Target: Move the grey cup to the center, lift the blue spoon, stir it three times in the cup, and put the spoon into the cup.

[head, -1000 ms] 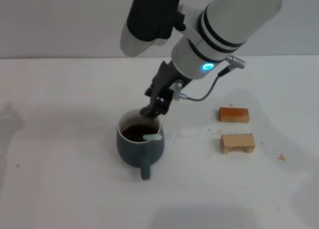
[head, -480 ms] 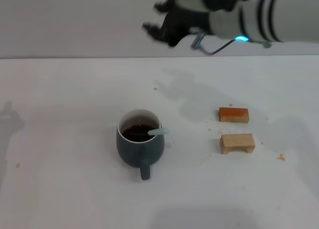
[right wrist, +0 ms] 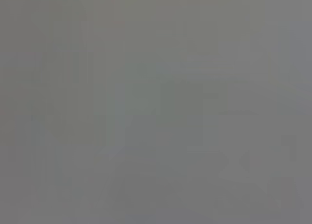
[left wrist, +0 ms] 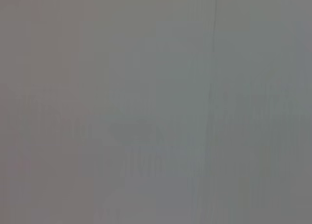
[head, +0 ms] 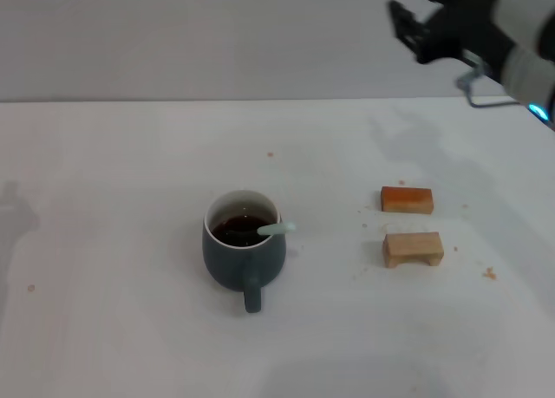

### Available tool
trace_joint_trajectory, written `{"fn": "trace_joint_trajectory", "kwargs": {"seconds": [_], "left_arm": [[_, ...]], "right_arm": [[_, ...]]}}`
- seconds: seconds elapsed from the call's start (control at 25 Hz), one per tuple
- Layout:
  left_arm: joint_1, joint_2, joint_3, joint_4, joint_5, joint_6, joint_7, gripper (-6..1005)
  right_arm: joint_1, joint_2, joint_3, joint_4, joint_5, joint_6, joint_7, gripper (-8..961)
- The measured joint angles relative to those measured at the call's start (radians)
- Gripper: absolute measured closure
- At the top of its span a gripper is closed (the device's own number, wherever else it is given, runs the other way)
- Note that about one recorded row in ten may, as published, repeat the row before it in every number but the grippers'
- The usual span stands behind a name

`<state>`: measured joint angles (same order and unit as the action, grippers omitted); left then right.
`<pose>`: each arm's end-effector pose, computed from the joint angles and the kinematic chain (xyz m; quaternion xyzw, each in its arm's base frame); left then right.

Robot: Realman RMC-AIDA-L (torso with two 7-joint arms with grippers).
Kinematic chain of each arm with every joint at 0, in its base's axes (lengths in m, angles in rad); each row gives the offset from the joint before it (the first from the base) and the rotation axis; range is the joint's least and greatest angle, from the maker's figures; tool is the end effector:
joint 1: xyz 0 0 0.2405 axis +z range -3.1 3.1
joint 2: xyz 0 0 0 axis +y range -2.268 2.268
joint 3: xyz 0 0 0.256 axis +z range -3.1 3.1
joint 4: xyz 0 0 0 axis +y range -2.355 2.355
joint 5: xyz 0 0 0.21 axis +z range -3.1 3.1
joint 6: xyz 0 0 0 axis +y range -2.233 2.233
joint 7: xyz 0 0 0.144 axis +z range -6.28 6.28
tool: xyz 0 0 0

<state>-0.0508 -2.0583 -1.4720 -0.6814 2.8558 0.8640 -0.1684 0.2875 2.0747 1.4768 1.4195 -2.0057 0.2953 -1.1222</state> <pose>-0.3633 0.2933 0.0445 -0.6120 -0.2901 -0.2855 0.6780 0.1460 0.3936 0.0220 -0.8379 0.1232 0.1888 0.4971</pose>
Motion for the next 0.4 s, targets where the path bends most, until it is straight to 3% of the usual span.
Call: {"fn": "trace_joint_trajectory", "kwargs": {"seconds": [0.24,0.4], "left_arm": [[0.0,0.002,0.0,0.017,0.008,0.005,-0.036,1001],[0.002,0.003,0.001,0.035,0.008,0.018,-0.044,1001]], "right_arm": [[-0.128,-0.001,0.064,-0.078,0.423,-0.008,-0.375,509],[-0.157,0.0,0.099,-0.136,0.534,0.022,-0.489,509]]}}
